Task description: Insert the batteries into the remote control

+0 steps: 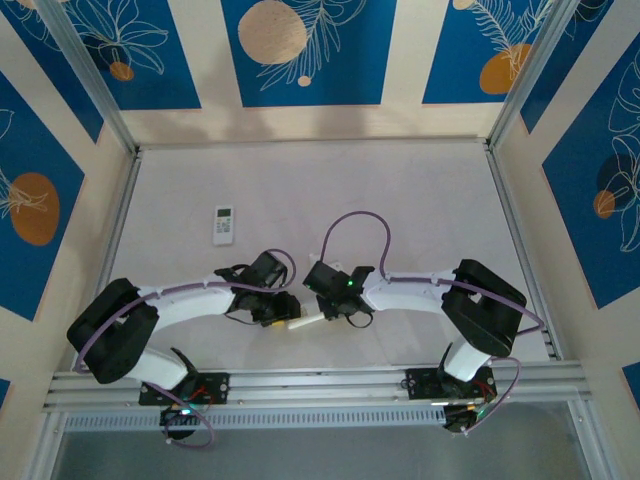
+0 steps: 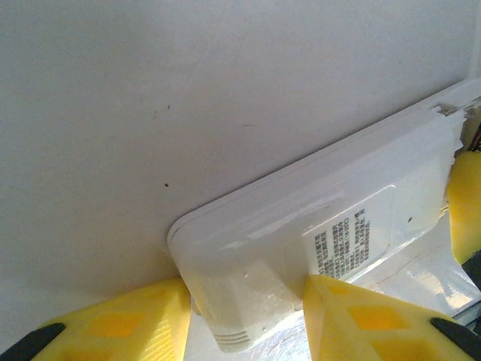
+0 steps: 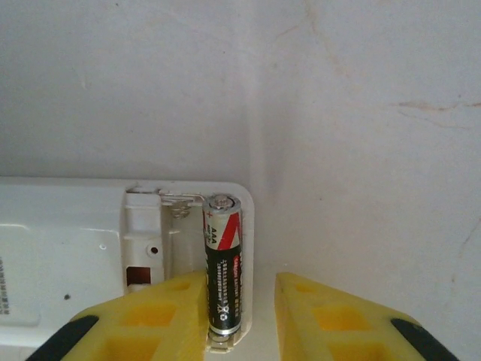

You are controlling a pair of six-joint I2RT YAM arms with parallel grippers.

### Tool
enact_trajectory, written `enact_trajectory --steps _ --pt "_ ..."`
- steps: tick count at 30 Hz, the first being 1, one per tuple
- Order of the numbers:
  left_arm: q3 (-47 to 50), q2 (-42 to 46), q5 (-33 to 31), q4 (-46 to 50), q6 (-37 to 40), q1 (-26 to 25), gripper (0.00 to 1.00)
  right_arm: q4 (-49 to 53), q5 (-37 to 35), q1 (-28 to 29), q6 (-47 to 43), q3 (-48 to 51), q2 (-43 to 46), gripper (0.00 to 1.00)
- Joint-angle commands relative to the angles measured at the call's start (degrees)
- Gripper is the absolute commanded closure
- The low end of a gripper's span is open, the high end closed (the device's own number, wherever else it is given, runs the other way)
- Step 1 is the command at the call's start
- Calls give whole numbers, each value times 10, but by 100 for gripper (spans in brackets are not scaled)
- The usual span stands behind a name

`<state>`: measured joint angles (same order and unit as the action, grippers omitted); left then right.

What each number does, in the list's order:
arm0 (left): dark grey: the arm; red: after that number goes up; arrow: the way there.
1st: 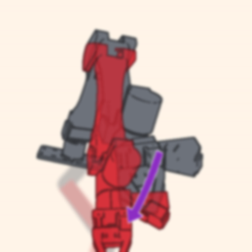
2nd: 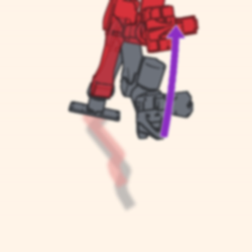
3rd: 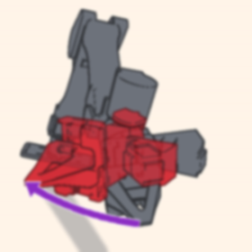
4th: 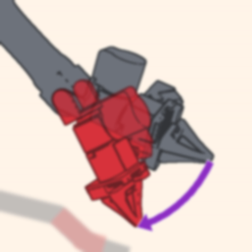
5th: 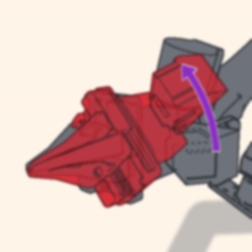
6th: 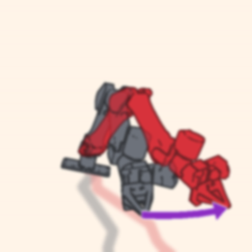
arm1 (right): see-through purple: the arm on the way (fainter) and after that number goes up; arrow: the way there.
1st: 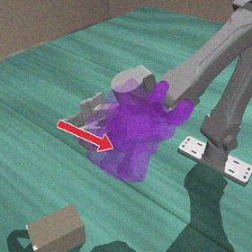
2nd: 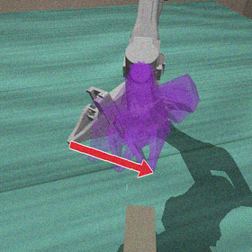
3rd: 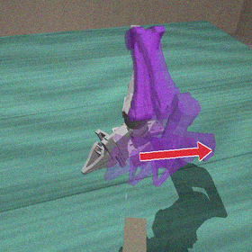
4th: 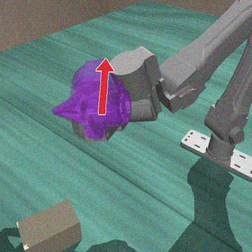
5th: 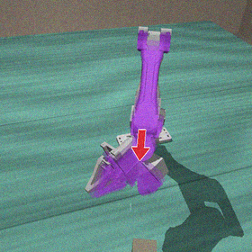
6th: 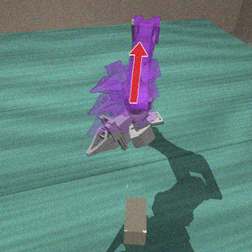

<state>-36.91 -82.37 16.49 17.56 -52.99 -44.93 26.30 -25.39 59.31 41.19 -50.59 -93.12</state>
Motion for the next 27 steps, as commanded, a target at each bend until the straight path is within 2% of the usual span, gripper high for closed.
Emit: enact_trajectory --steps 1,11,20,27 --pt "9 -19 -16 -3 9 -9 57 31 10 0 -2 -16 15 70" --pt "8 -23 -14 -5 10 -9 57 -3 48 -50 13 -6 70 69" --pt "6 -24 -14 -4 11 -9 57 -30 87 -65 8 -19 29 75" --pt "8 -24 -15 -3 11 -9 57 -29 90 -65 7 -19 8 78"
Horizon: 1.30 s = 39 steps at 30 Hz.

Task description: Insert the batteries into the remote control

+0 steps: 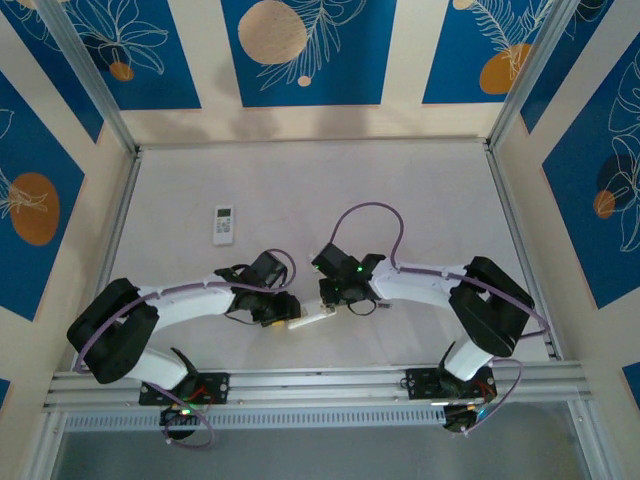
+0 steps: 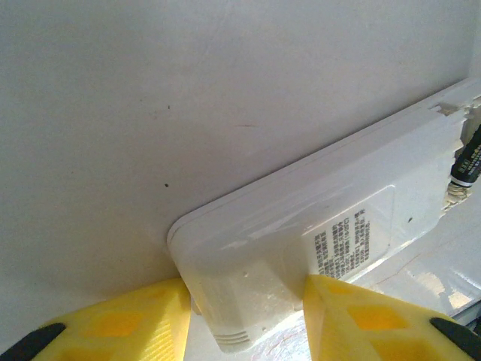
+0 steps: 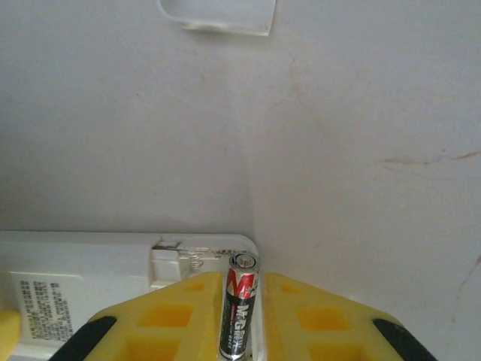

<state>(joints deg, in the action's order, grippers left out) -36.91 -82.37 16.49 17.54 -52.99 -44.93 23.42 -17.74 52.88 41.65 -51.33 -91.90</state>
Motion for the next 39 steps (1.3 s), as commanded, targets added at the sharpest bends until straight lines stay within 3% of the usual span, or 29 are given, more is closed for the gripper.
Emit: enact_trajectory --steps 1,12,23,39 --pt "8 -25 -16 -3 11 -9 57 -1 13 -1 3 -11 -5 79" --pt "7 -32 -12 -7 11 -9 57 25 0 13 -25 -4 -22 83" --pt "6 -32 -11 -8 10 -9 57 32 37 33 -38 17 -22 86" --pt "10 -24 -15 -8 10 -9 57 99 79 39 39 24 -71 86"
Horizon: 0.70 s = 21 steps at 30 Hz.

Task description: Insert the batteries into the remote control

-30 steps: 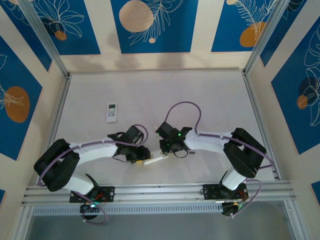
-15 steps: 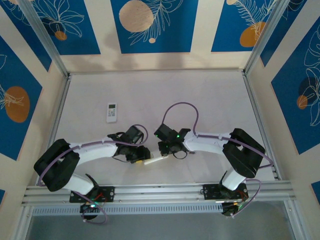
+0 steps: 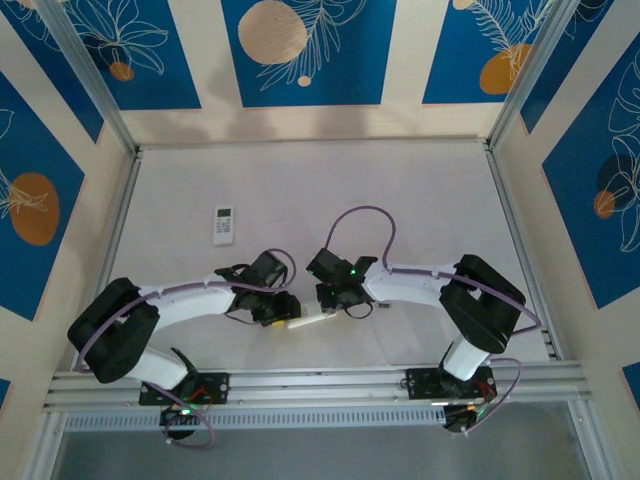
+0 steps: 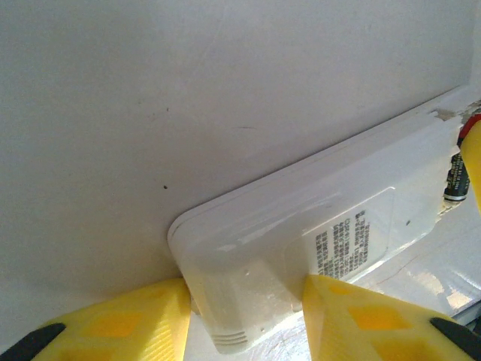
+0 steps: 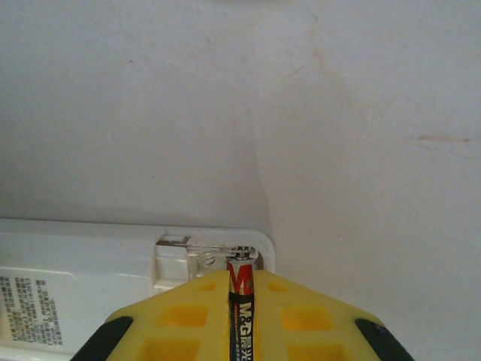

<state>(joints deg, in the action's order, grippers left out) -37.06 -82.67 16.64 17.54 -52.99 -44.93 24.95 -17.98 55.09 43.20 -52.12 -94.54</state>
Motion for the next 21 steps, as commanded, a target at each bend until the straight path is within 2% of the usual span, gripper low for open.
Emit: enact_trajectory --steps 1,8,13,15,18,21 --pt "11 -24 -16 -9 11 -9 57 86 83 17 18 24 -44 85" --pt "4 -26 -20 -1 18 -9 56 134 50 8 -19 -79 7 76" --pt "2 -19 -30 7 23 -9 52 140 29 -18 -12 -89 60 69" --pt "-2 -17 -35 15 28 -9 51 144 -2 -28 11 -70 92 66" --pt "-8 0 -59 29 38 -8 44 165 -52 -58 91 -22 158 55" --pt "-16 27 -97 49 56 -8 35 181 -41 -116 193 47 242 50"
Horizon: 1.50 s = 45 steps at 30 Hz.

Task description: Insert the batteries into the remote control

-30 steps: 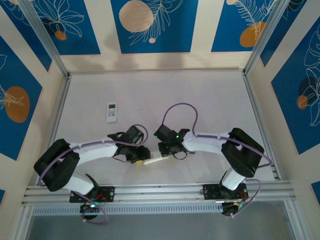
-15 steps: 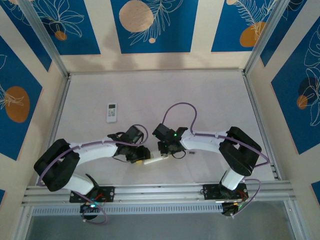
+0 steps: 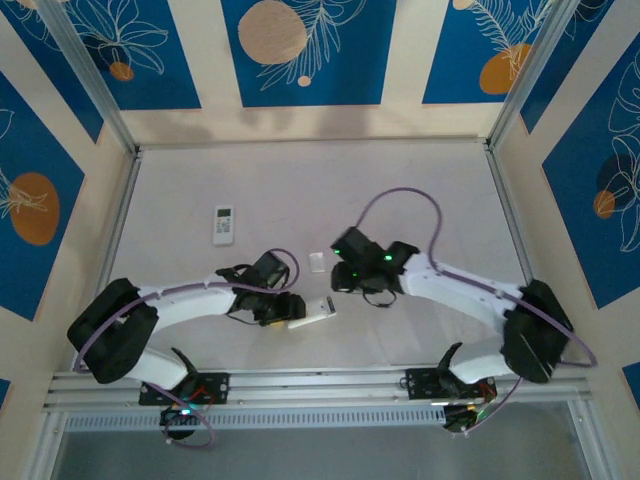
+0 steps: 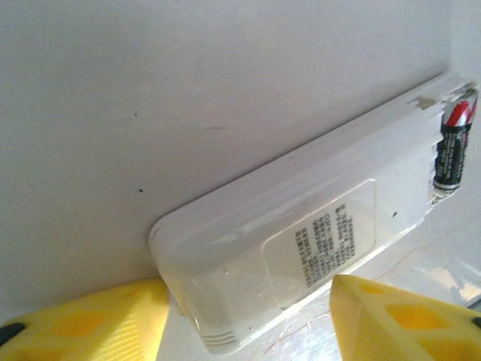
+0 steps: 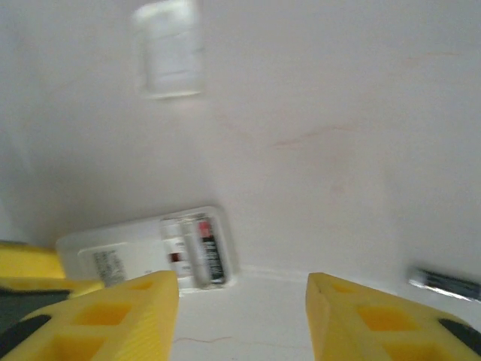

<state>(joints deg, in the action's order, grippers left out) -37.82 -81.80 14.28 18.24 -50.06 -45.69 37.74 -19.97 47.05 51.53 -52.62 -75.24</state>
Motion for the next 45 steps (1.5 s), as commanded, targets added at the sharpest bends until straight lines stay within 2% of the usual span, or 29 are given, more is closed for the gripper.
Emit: enact_trajectory --steps 1,5,9,14,21,29,34,38,45 --pt "-13 28 -85 50 34 0 33 60 -7 -56 136 74 74 50" --pt "-16 65 -115 55 58 -1 23 78 42 -120 157 120 140 50" --pt "-6 97 -116 35 78 -1 19 101 86 -165 163 136 150 50" --pt "4 111 -120 24 81 0 16 37 157 -190 241 181 144 51" --pt "14 110 -76 -3 104 -1 12 -35 180 -219 240 208 93 58" --pt "16 110 -70 -15 103 0 10 -75 188 -223 235 203 28 59" --pt "17 111 -74 -14 104 0 9 -73 164 -224 224 201 7 67" --pt "17 110 -74 -15 105 -1 9 -52 143 -222 203 186 0 69" --pt "15 102 -71 -19 104 -1 9 -58 147 -221 160 184 -8 77"
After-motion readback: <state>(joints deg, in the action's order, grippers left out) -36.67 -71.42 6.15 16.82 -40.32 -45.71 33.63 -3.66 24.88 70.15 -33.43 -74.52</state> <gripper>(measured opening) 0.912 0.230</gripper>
